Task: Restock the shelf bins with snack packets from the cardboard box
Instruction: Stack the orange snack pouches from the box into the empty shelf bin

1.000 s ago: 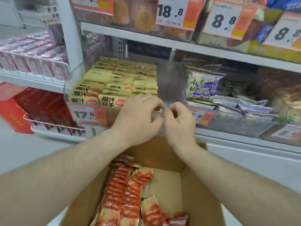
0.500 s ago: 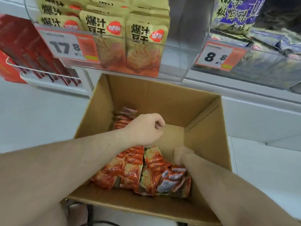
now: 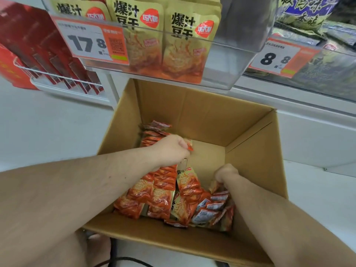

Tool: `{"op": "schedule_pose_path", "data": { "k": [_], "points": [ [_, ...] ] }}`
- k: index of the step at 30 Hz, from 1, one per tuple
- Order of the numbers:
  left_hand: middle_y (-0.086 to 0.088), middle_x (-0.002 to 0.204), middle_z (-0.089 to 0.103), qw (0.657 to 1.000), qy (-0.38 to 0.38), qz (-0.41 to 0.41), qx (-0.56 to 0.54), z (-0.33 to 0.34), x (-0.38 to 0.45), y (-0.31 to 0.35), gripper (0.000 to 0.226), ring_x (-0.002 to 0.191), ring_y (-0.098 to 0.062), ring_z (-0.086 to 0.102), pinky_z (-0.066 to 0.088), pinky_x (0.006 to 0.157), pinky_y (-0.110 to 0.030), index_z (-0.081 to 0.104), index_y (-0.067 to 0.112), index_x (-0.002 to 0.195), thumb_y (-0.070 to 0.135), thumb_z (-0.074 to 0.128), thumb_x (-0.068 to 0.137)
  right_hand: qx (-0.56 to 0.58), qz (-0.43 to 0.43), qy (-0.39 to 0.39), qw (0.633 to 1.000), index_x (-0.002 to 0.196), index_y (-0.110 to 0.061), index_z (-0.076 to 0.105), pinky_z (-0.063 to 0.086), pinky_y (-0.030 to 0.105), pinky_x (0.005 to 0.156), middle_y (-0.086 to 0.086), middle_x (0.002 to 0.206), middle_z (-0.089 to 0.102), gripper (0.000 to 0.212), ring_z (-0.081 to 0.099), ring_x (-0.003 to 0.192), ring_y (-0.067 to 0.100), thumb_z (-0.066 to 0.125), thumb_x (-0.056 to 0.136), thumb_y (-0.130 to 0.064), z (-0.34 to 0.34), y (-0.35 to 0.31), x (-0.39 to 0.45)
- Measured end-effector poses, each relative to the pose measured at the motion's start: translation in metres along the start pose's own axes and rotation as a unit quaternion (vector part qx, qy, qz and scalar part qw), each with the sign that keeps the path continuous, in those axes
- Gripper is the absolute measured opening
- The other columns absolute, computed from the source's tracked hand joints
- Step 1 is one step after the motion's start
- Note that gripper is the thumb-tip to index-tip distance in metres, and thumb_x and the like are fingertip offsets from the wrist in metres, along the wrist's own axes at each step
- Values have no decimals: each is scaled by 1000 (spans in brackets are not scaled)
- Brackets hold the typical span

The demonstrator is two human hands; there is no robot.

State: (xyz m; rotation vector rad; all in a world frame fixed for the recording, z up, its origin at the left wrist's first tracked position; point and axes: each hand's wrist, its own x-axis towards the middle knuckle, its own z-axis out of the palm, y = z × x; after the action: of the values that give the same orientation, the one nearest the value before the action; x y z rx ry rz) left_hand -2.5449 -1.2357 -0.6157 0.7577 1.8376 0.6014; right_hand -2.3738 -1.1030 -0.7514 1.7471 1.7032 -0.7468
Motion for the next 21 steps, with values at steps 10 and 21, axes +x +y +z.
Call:
{"op": "schedule_pose_path", "data": {
  "k": [10, 21],
  "points": [
    [-11, 109, 71, 921, 17, -182, -345, -13, 2, -11, 31, 96, -27, 69, 56, 84, -44, 62, 8, 121, 18, 67, 92, 418, -182, -421, 784, 115, -15, 59, 52, 22, 61, 4, 96, 68, 23, 64, 81, 14, 52, 96, -5, -41, -60, -87],
    [-4, 103, 75, 948, 80, -131, -277, -34, 14, -35, 29, 92, -22, 71, 54, 75, -32, 69, 16, 109, 0, 71, 86, -18, -55, 8, 998, 108, -21, 67, 51, 29, 88, 7, 120, 62, 43, 59, 112, 25, 71, 76, -48, 60, -52, 4]
  ]
}}
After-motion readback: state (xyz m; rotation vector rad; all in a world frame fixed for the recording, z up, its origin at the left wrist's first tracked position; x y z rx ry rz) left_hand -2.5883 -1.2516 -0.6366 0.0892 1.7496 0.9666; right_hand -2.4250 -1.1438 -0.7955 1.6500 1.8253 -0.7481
